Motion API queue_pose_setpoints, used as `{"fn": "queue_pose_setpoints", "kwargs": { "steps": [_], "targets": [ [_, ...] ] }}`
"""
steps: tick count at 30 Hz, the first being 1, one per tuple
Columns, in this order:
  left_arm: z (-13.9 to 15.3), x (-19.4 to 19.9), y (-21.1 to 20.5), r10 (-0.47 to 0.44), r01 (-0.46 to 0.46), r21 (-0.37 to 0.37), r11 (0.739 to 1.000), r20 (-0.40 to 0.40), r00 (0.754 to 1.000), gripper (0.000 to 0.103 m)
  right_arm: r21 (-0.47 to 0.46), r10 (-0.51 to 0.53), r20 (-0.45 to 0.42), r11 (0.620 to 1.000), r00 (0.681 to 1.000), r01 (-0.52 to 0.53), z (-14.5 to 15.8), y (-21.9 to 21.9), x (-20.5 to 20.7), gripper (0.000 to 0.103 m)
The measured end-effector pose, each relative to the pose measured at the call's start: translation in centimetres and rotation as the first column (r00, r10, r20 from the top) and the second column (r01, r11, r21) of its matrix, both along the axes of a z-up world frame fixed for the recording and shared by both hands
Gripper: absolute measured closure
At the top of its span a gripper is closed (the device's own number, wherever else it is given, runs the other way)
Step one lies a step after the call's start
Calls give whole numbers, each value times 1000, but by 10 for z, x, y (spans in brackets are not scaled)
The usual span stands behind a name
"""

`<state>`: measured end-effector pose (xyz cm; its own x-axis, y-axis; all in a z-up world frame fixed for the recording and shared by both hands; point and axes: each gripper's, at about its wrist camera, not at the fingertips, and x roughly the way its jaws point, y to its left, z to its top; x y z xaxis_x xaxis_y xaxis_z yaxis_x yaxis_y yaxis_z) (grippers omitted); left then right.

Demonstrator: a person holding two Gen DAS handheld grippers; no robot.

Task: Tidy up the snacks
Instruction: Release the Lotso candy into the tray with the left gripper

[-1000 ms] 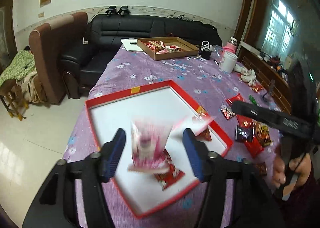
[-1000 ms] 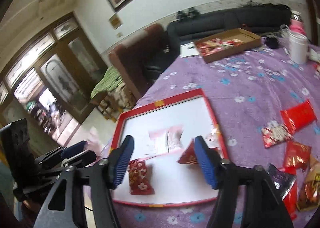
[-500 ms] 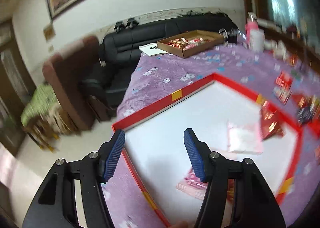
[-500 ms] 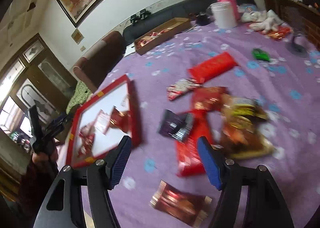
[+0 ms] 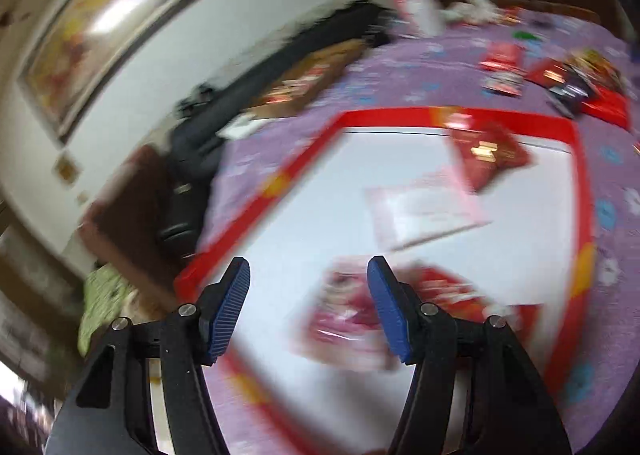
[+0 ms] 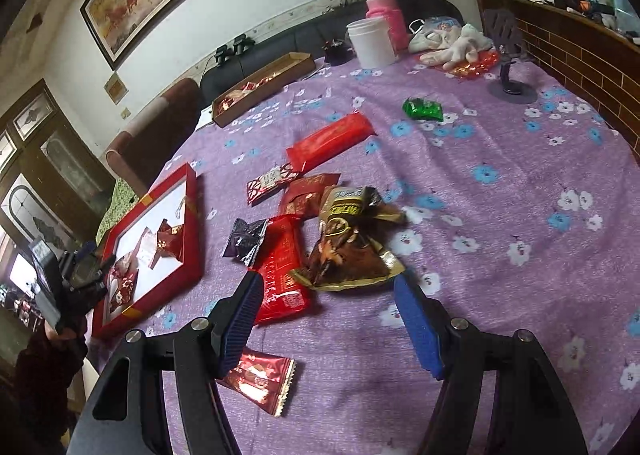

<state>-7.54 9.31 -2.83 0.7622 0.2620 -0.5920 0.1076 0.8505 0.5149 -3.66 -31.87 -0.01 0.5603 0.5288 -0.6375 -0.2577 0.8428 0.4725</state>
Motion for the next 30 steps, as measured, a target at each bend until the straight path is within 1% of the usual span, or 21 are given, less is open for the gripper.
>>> {"fn": "queue_pose_setpoints", "kwargs": {
  "steps": [1,2,3,4,7,8,11,13,14,15,17,18,19,22,24,25,26,27,28,29,30],
  "targets": [
    [-3,2,-8,-26,27,25,999,-23,999,47,6,-4,-5,1000,1000,4,-1,-3,-1,32],
    [-1,2,-11,-39,39,34,999,-8,999,47,8,-8,-9,1000,1000,8,-2,-6,-2,32],
    [1,2,-13,-44,45,33,998,-8,999,47,7,-12,-11,1000,1000,12,-3,-9,-3,32],
    [0,3,-13,-41,41,25,999,-24,999,46,5,-18,-10,1000,1000,18,-4,-13,-5,32],
    [3,-1,-12,3,-3,-3,1000,-29,1000,47,13,-41,-14,999,999,41,-8,-24,-7,32],
    [3,0,-12,26,-26,0,1000,-21,999,47,19,-46,-18,999,999,46,-9,-27,-7,32],
    [5,-10,-17,95,-95,32,995,12,995,47,32,-45,-25,998,999,46,-14,-33,-7,32],
    [6,-16,-21,110,-112,67,991,39,993,47,28,-29,-26,999,999,30,-16,-32,-6,32],
    [5,-18,-21,118,-121,69,990,44,992,46,26,-19,-28,999,999,19,-19,-30,-5,32],
    [6,-16,-21,132,-135,60,989,41,990,46,27,-8,-34,1000,999,9,-22,-28,-4,32],
    [6,-7,-20,142,-142,6,990,-8,990,47,36,6,-49,999,999,-4,-27,-25,-3,33],
    [5,-1,-22,143,-143,-8,990,-32,989,47,39,10,-53,999,999,-8,-29,-24,-3,32],
    [4,5,-26,131,-132,-11,991,-51,990,47,42,18,-55,999,998,-15,-31,-24,-4,32],
    [3,15,-44,70,-72,-27,997,-71,995,47,42,14,-46,999,999,-12,-31,-27,-8,32],
    [4,23,-57,42,-47,-67,997,-80,996,47,50,-1,-47,999,999,4,-33,-32,-8,32],
    [4,27,-63,20,-30,-104,994,-92,996,47,54,-10,-53,998,999,13,-34,-35,-8,32],
    [3,31,-69,4,-17,-126,992,-105,994,47,57,-17,-57,998,998,20,-35,-37,-7,32],
    [0,33,-74,-10,-5,-129,992,-115,993,47,56,-21,-59,998,998,24,-35,-38,-6,32],
    [-4,33,-80,-19,8,-100,995,-106,994,46,51,-25,-58,998,998,28,-34,-39,-6,32],
    [-2,31,-81,-35,27,-97,995,-79,996,45,46,-27,-56,999,998,30,-34,-40,-6,32],
    [-1,31,-78,-40,31,-107,994,-84,996,44,38,-29,-52,999,998,31,-33,-40,-6,32]
  ]
}}
